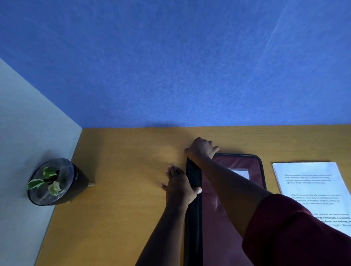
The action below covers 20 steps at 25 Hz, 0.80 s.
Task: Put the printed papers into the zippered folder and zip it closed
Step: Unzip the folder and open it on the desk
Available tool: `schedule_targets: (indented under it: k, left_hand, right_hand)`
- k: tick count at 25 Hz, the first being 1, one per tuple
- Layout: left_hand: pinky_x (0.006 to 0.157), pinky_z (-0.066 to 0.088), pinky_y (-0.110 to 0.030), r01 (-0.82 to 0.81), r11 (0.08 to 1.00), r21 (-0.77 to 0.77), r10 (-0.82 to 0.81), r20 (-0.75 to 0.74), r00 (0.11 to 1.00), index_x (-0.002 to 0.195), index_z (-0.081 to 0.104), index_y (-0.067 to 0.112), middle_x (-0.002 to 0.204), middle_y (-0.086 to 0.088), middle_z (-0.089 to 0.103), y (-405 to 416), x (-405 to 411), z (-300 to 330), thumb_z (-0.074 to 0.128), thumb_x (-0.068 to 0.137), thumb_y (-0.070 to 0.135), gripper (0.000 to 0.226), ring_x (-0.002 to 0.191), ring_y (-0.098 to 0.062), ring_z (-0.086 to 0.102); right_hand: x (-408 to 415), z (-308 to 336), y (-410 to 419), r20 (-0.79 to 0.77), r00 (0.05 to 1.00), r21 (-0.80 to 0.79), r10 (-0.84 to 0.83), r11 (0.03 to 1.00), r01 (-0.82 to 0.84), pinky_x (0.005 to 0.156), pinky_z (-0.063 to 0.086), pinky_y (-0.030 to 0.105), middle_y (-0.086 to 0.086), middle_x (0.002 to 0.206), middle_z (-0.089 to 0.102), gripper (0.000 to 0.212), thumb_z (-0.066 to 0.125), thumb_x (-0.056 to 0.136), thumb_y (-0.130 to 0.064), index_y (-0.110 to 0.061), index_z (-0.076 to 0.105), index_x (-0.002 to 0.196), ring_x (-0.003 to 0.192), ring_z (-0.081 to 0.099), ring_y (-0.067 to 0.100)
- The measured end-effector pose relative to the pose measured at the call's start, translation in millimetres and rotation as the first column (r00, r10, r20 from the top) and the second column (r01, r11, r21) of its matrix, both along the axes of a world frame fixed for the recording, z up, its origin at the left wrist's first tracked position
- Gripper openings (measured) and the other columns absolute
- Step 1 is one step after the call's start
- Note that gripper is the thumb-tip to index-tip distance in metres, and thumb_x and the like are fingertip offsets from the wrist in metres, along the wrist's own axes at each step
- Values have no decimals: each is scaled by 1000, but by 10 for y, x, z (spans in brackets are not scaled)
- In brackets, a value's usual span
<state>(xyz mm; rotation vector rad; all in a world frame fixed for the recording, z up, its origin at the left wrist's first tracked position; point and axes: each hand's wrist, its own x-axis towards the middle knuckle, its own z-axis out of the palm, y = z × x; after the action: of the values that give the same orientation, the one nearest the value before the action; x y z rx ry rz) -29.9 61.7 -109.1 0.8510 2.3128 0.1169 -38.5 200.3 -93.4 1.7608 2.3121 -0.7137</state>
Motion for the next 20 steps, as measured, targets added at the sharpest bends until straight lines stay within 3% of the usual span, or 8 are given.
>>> schedule_targets:
  k: [8,14,17,20]
  left_hand:
    - [113,21,-66,-12,1000,1,12,12,1000,153,-9,-2,164,-17,-12,2,7,21,74,79,53,124,152,-33,-4]
    - [113,20,-68,4,1000,-6,-3,20,1000,153,-7,-2,164,-18,-14,2,4,28,73,81,52,121,152,-34,-4]
    - [113,21,-68,16,1000,-19,-16,8,1000,153,-7,-1,163,-19,-14,4,-3,10,72,80,55,122,152,-36,-2]
    - [113,22,-68,27,999,-32,-27,-1,1000,154,-6,0,163,-18,-14,2,-1,-1,72,80,57,121,152,-36,-2]
  right_hand:
    - [70,-49,144,-36,992,-56,-120,991,118,96,32,46,5,105,66,14,64,78,-20,-16,53,87,115,50,26]
    - [341,-33,355,-41,983,4,-178,984,178,96,33,46,7,104,66,12,63,80,-20,-15,57,90,113,51,26]
    - [615,-49,500,-43,973,6,-226,974,226,99,33,47,9,108,65,24,62,81,-21,-10,63,102,116,50,28]
    - [953,-56,639,-54,969,35,-241,969,243,99,36,45,13,108,66,27,62,81,-22,-6,64,103,114,51,31]
